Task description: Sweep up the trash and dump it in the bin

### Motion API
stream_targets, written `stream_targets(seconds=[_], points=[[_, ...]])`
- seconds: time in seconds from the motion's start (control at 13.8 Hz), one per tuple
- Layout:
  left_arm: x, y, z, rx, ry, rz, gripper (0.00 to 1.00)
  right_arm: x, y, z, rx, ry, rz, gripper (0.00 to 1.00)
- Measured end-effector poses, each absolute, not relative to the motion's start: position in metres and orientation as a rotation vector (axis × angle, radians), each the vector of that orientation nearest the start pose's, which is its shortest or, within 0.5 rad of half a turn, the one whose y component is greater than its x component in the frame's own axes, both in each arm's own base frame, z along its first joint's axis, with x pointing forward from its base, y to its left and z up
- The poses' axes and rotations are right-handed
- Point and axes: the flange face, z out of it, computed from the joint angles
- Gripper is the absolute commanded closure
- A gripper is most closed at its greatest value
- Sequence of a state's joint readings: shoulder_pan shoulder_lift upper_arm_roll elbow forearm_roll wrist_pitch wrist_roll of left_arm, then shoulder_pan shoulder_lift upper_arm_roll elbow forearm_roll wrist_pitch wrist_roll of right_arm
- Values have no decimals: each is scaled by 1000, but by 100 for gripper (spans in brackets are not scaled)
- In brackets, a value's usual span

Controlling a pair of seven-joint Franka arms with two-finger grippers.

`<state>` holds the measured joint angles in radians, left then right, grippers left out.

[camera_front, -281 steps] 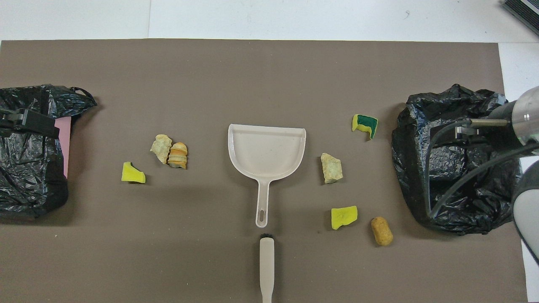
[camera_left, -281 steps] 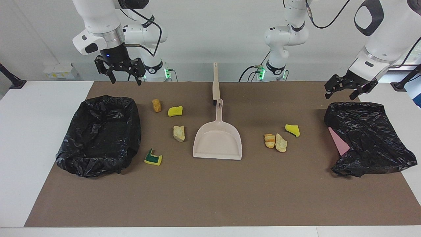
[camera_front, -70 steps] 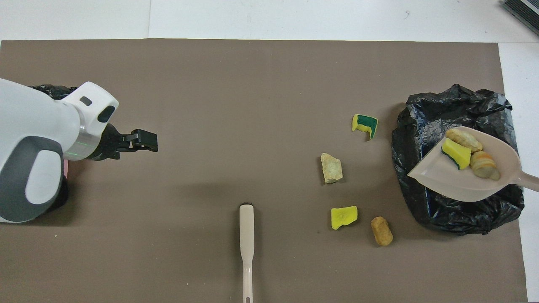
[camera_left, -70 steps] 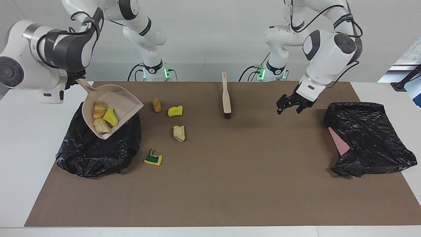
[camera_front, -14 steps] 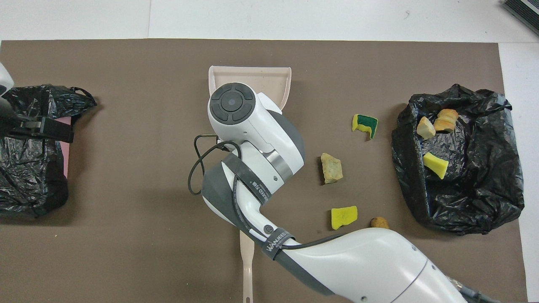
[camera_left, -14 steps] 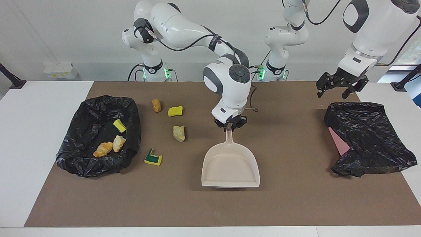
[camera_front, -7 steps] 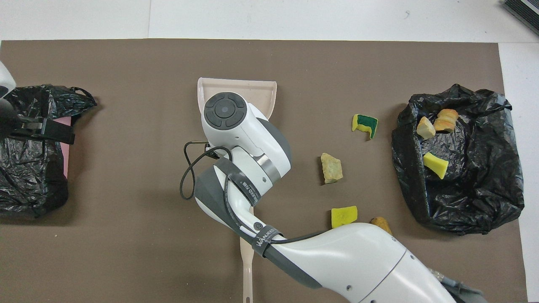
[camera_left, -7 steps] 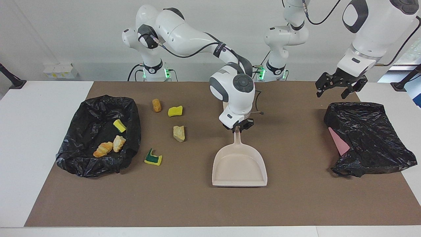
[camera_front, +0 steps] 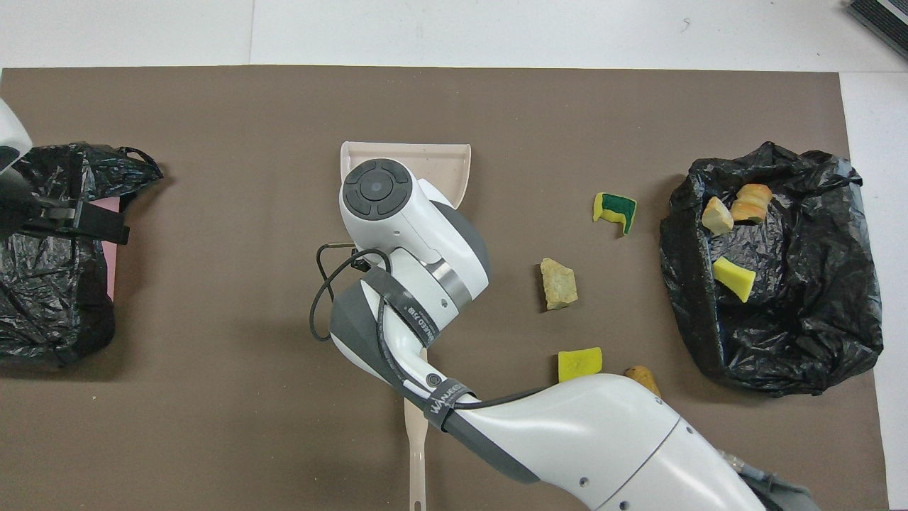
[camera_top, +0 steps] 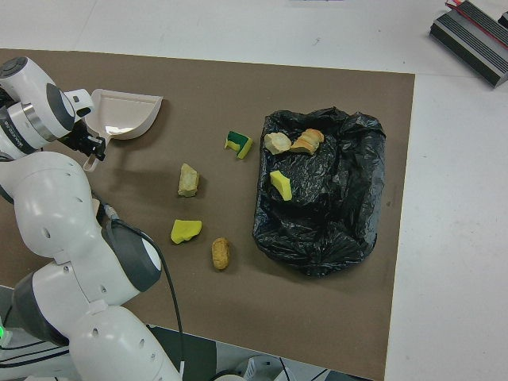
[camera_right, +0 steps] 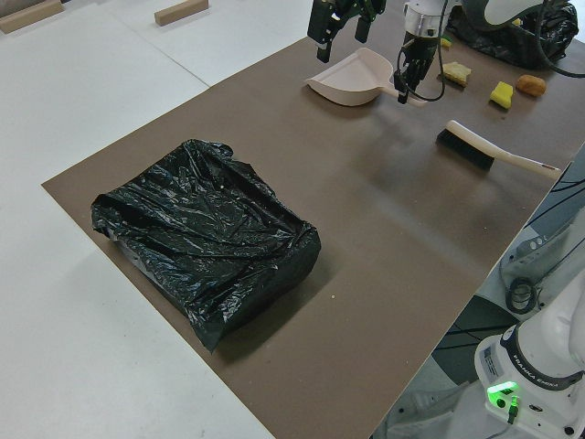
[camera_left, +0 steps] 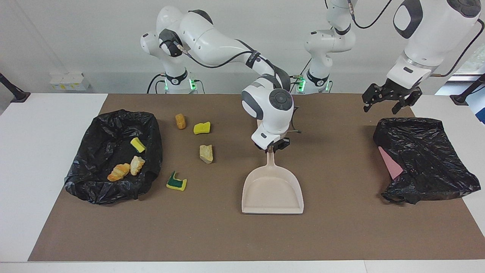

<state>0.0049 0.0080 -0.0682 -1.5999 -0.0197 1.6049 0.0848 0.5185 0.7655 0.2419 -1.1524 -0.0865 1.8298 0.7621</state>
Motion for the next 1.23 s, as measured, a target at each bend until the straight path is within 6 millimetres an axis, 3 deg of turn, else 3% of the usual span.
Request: stream_targets(seconds=[0.15,0.29,0.58,0.8,0.94,1.09,1.23], points=[[558,-36,609,-3152,254,5,0,579,471,348,-3119,56,165,17],[558,-37,609,-3151,266,7,0,579,471,359,-3112,54,147,3],[562,-49,591,-3143,351,-6,0,555,465,420,-3140,21,154,0],[568,-78,569,-3134,427,-55,0,506,458,468,-3159,12,187,0],[573,-101,556,-3130,474,-65,0,458,452,484,-3180,-16,221,0],[579,-128,543,-3133,486,-83,0,404,452,480,-3205,-74,267,0],[582,-155,526,-3139,480,-77,0,367,451,463,-3173,-75,280,0]])
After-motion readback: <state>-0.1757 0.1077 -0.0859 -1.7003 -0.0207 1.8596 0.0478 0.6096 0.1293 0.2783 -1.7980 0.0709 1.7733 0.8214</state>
